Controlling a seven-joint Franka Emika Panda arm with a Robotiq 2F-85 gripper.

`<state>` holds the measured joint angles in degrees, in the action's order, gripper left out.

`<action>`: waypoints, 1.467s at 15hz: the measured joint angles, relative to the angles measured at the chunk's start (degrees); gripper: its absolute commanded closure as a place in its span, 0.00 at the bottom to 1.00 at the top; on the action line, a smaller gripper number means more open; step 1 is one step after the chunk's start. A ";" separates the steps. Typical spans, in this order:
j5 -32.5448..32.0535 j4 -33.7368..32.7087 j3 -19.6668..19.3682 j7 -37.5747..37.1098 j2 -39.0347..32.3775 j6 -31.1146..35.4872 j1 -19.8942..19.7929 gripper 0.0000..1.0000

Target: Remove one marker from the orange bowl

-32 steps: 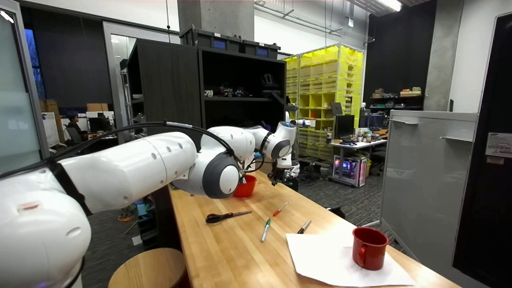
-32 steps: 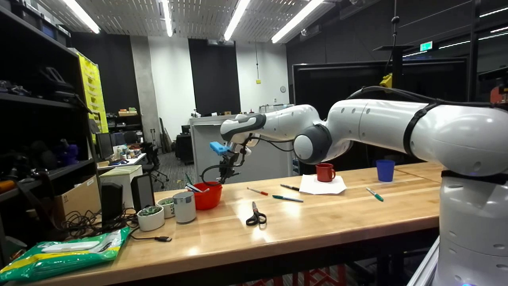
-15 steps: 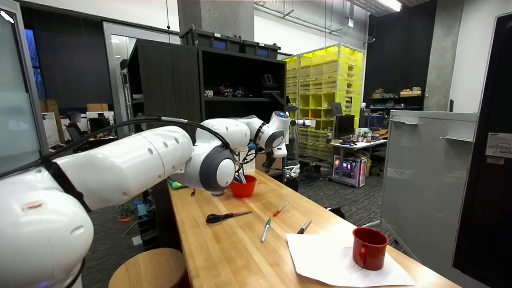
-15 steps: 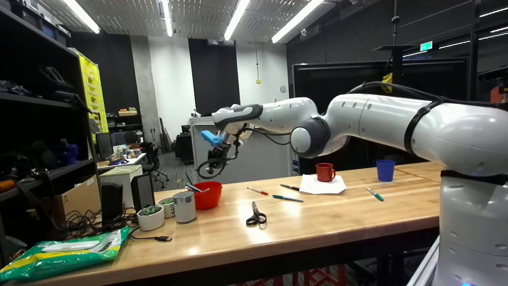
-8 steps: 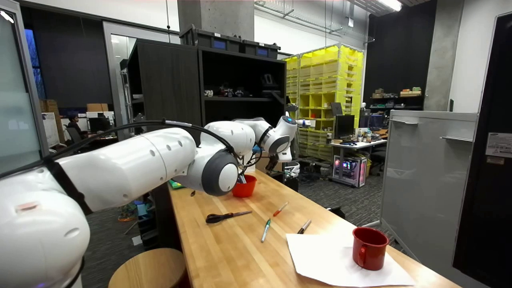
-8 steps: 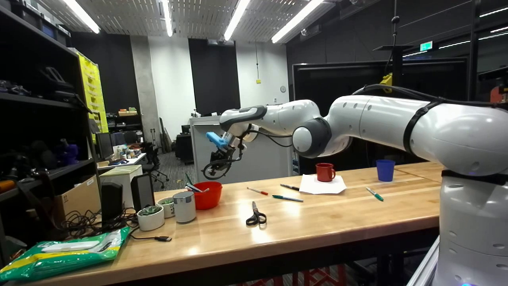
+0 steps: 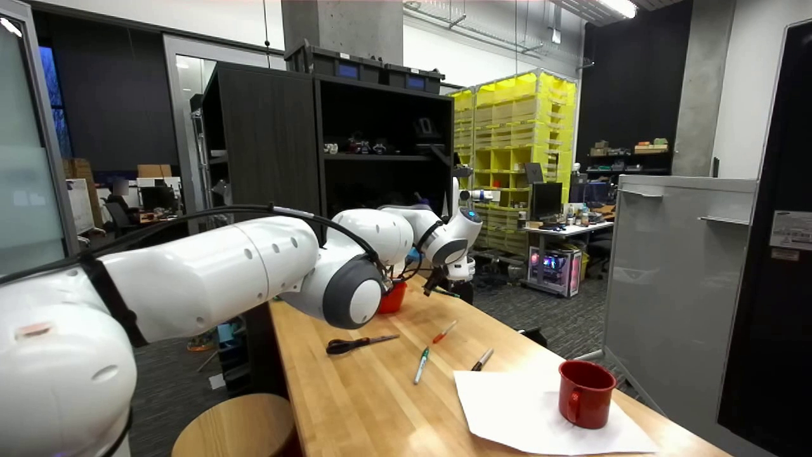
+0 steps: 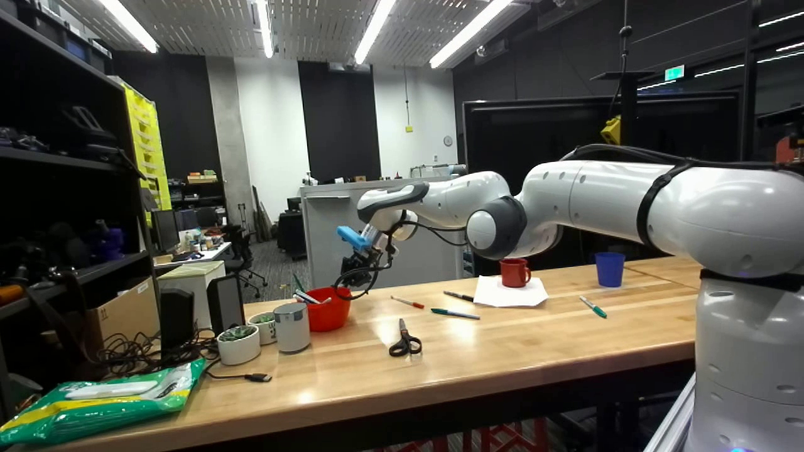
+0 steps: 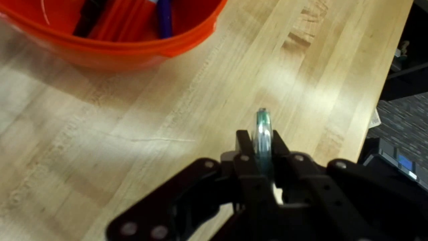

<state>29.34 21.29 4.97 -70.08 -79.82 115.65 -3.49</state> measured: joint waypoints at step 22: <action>-0.90 -0.52 1.71 4.51 -1.94 -2.61 -0.92 0.00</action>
<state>28.44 20.77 6.68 -65.57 -81.75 113.05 -4.41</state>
